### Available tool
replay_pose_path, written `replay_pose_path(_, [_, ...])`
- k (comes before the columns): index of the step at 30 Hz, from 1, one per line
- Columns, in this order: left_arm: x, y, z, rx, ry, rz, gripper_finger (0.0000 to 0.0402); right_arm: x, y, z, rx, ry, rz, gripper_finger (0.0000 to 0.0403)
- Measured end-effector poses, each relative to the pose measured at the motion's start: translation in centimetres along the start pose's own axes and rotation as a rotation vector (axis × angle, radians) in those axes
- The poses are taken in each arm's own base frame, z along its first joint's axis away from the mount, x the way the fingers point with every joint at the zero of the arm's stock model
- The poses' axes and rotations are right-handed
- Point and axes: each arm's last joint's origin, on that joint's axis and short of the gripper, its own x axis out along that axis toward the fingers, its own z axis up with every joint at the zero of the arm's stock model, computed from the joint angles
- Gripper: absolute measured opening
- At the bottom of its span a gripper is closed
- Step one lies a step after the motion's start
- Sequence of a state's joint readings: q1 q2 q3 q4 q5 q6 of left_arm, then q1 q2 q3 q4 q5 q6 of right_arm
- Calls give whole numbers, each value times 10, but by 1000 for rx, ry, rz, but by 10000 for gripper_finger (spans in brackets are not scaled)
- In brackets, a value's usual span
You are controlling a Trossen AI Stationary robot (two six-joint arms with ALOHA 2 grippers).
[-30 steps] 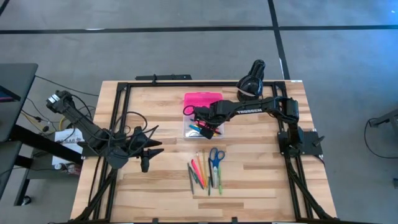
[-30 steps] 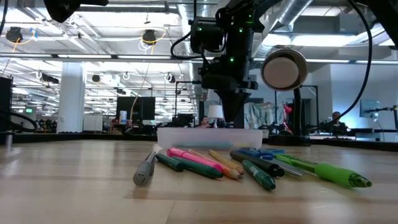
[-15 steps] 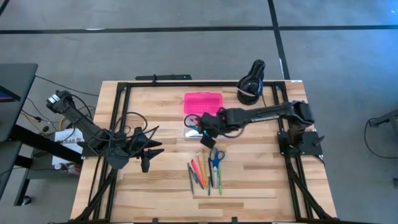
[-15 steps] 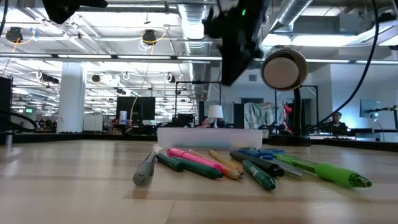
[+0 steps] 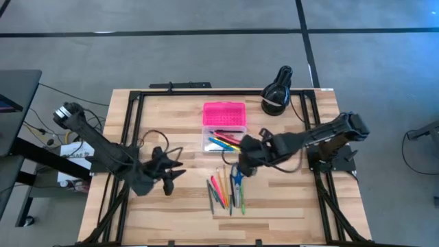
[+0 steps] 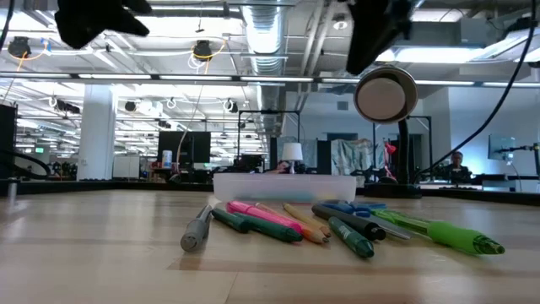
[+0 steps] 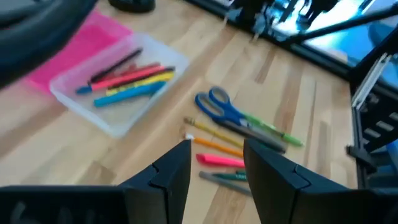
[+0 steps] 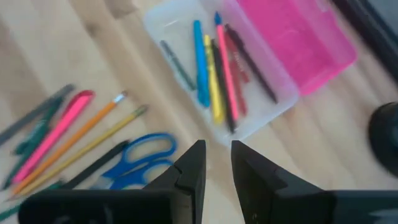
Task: Pick & place school supplies into a supply box
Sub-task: Put the gray pen into the pink supply box
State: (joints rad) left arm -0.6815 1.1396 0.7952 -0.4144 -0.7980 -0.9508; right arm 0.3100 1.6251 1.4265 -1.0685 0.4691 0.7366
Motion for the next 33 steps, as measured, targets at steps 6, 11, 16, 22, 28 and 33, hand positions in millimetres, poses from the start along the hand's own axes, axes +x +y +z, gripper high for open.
replay_pose_path(6, [29,-21,-25,23,80,-46,141,-13,8,-43,92,-68,99,70])
replay_pose_path(11, [53,-37,-45,72,85,-90,141,-21,18,-72,144,-127,140,70])
replay_pose_path(16, [73,-46,-64,148,79,-101,141,-25,26,-91,185,-151,142,70])
replay_pose_path(22, [101,-49,-89,169,171,-159,141,-29,31,-105,232,-159,154,70])
replay_pose_path(28, [116,-49,-96,142,163,-168,141,-36,36,-116,238,-177,179,70])
replay_pose_path(33, [122,-45,-90,258,121,-145,141,-40,39,-122,235,-190,193,70])
